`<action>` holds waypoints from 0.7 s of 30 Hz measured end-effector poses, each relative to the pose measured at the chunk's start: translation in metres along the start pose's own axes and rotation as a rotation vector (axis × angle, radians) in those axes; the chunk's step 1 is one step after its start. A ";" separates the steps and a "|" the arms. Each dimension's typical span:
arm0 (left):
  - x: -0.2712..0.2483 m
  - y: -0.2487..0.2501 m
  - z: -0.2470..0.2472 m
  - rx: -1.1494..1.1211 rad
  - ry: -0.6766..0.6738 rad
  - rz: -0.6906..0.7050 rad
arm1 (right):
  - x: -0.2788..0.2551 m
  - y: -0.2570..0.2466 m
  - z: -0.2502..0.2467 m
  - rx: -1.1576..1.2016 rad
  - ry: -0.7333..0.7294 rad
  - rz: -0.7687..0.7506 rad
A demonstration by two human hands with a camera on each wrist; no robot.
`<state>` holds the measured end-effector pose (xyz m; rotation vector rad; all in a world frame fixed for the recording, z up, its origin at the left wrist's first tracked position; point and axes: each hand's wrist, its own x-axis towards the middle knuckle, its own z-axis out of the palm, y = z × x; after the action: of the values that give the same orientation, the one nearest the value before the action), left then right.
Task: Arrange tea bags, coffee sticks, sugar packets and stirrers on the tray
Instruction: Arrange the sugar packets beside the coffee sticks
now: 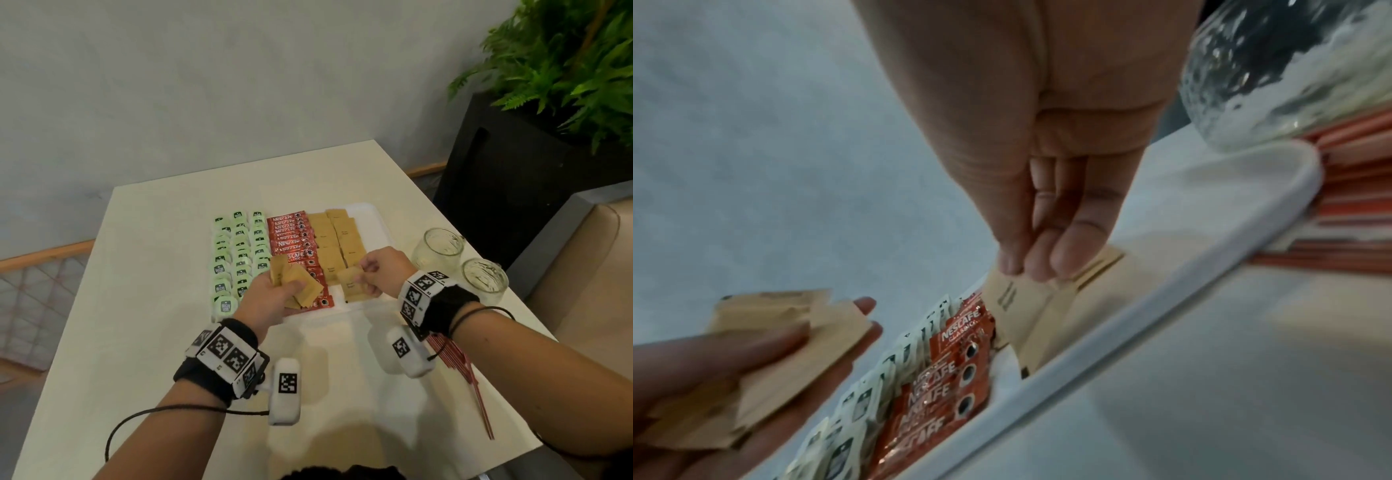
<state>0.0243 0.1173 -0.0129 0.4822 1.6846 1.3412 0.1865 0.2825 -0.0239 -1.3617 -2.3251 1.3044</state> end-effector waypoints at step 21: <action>0.024 0.009 -0.001 -0.424 -0.025 -0.137 | 0.029 -0.009 0.012 0.109 0.025 -0.011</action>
<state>0.0093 0.1373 -0.0143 0.1340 1.3352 1.5295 0.1580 0.2960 -0.0328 -1.3227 -2.2075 1.3810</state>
